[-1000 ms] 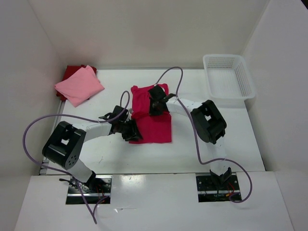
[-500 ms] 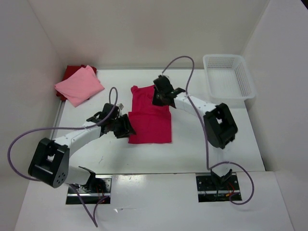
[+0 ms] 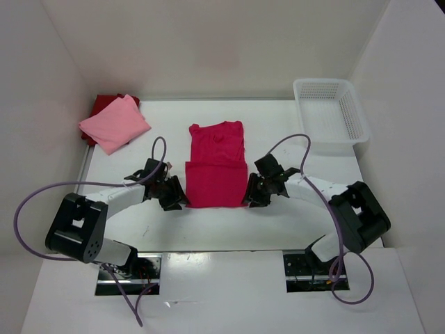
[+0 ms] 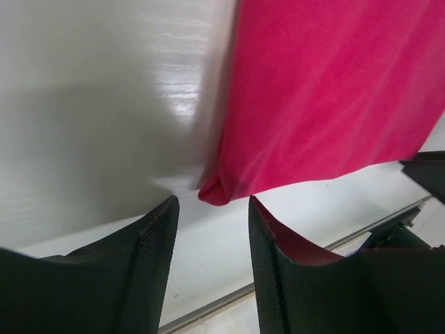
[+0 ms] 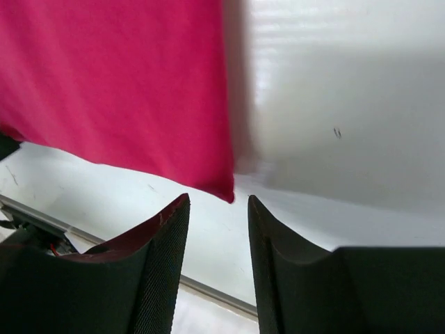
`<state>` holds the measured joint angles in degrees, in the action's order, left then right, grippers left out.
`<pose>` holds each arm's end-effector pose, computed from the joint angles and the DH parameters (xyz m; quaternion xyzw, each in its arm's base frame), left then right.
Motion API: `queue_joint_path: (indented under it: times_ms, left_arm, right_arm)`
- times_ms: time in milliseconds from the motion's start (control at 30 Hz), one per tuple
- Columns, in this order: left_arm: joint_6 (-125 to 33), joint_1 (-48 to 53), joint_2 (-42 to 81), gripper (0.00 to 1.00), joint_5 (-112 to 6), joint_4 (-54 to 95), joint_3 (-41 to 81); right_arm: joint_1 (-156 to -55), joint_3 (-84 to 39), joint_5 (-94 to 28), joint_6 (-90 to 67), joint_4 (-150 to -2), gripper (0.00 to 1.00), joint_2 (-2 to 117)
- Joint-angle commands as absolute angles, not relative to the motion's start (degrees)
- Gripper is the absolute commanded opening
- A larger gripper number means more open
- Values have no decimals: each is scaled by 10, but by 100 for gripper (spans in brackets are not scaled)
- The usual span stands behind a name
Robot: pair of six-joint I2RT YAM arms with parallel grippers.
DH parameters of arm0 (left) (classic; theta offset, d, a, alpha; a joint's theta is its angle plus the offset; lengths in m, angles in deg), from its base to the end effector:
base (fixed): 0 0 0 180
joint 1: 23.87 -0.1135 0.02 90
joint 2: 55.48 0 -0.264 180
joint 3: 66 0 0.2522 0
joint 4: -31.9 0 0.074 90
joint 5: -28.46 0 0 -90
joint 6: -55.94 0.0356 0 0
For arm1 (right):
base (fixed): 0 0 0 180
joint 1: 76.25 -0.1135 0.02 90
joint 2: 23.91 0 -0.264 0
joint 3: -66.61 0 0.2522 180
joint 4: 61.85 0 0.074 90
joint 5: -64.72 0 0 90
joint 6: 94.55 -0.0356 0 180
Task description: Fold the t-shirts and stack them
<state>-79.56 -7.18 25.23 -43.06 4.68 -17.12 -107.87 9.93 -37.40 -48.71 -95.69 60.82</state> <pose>0.2334 -0.0818 0.1486 -0.1951 0.9320 -0.2685 0.1456 0.2257 0.1477 0.1618 0.0799 0.9617 0.2291 0.1277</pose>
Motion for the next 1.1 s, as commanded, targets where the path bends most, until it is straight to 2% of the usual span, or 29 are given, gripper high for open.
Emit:
queue_joint_path:
  times_ms: [0, 100, 200, 300, 433, 467, 567, 667, 700, 967, 1067]
  left_arm:
    - [-806, -73, 271, 53, -413, 78, -172]
    - [-800, -73, 278, 47, -413, 78, -172]
    - [-800, -73, 278, 39, -413, 78, -172]
    - [-800, -73, 278, 32, -413, 83, -177]
    - [-806, -73, 284, 18, -419, 89, -177]
    - [-806, -73, 284, 15, -426, 83, -169]
    - [-801, -73, 265, 6, -431, 71, -162]
    - [-796, -73, 241, 4, -425, 44, -162]
    - [-796, -73, 234, 1, -412, 36, -169]
    - [-830, -54, 105, 0, -371, -80, -202]
    - [-836, -54, 57, 0, -341, -150, -200]
  right_arm:
    - [-1076, 113, -404, -509, -907, 45, 609]
    - [-1076, 113, -386, -509, -907, 45, 634]
    - [-1076, 113, -400, -509, -889, 38, 648]
    - [-1076, 113, -401, -514, -889, 19, 654]
    - [-1076, 100, -384, -514, -901, 2, 654]
    - [-1076, 100, -378, -514, -901, 1, 649]
    - [-1076, 105, -378, -509, -914, 0, 633]
    - [-1076, 128, -384, -509, -934, 0, 608]
    - [-1076, 135, -394, -516, -940, 0, 600]
    - [-1135, 222, -458, -602, -1029, 0, 433]
    - [-1141, 212, -473, -619, -1095, 0, 369]
